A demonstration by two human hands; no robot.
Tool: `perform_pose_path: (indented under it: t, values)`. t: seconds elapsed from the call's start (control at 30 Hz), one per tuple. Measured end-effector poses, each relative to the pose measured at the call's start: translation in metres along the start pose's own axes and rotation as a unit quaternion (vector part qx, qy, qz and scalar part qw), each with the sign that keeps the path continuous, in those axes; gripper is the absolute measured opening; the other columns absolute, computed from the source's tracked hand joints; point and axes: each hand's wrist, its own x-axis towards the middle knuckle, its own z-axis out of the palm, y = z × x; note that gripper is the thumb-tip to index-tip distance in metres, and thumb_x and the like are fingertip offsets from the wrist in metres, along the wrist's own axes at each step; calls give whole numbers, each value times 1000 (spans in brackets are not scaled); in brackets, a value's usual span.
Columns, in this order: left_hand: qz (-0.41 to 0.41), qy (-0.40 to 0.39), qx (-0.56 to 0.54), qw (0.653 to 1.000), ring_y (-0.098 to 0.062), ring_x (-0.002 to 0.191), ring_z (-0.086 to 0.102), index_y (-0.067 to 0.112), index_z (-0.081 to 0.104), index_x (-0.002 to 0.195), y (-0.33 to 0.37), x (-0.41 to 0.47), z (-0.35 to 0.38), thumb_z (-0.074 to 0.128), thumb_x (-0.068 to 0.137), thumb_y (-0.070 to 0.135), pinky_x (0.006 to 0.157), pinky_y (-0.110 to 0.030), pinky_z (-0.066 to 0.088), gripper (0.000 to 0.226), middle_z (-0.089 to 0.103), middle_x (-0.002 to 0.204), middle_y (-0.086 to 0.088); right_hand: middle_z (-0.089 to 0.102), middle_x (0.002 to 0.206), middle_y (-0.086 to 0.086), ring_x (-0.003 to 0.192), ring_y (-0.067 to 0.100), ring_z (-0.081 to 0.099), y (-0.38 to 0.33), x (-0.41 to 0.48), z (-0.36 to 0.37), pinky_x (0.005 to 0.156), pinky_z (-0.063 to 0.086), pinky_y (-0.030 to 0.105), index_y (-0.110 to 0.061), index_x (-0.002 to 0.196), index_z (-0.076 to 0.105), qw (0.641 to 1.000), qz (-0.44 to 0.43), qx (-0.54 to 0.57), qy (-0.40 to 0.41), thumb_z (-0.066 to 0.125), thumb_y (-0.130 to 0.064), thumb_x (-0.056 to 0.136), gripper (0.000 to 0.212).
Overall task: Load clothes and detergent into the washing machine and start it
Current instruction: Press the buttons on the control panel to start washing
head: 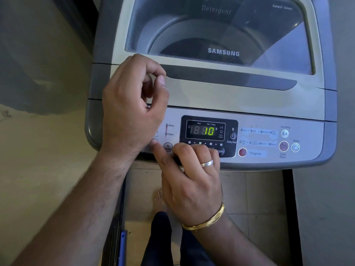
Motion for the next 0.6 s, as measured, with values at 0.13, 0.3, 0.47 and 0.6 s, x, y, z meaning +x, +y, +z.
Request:
perform_pose_path:
  t: [0.13, 0.3, 0.47, 0.6]
  values:
    - [-3, -2, -3, 1000, -21, 69, 53, -2, 73, 102, 1, 1, 0, 65, 106, 2, 67, -27, 45, 9, 61, 80, -5, 73, 92, 2, 81, 24, 58, 1, 1, 0, 72, 45, 43, -20, 126, 80, 1000, -2, -1, 3, 61, -12, 99, 34]
    - [1, -5, -6, 1000, -21, 69, 53, -2, 73, 101, 1, 1, 0, 65, 106, 3, 67, -25, 44, 11, 60, 81, -4, 74, 91, 2, 77, 26, 63, 0, 0, 1, 71, 46, 44, -18, 125, 80, 1000, -8, -6, 9, 60, -11, 100, 33]
    - [-1, -7, -4, 1000, -20, 69, 52, -2, 73, 101, 1, 1, 0, 65, 106, 3, 67, -22, 43, 10, 60, 80, -3, 74, 89, 2, 73, 27, 65, -2, 1, 2, 68, 48, 45, -16, 123, 81, 1000, -11, -3, 17, 61, -10, 99, 31]
    - [0, -10, -5, 1000, -23, 69, 53, -1, 72, 101, 1, 1, 0, 65, 106, 3, 66, -29, 45, 9, 60, 79, -6, 75, 90, 2, 73, 26, 65, -1, 2, 3, 67, 47, 45, -16, 121, 82, 1000, -9, -1, 26, 64, -10, 98, 29]
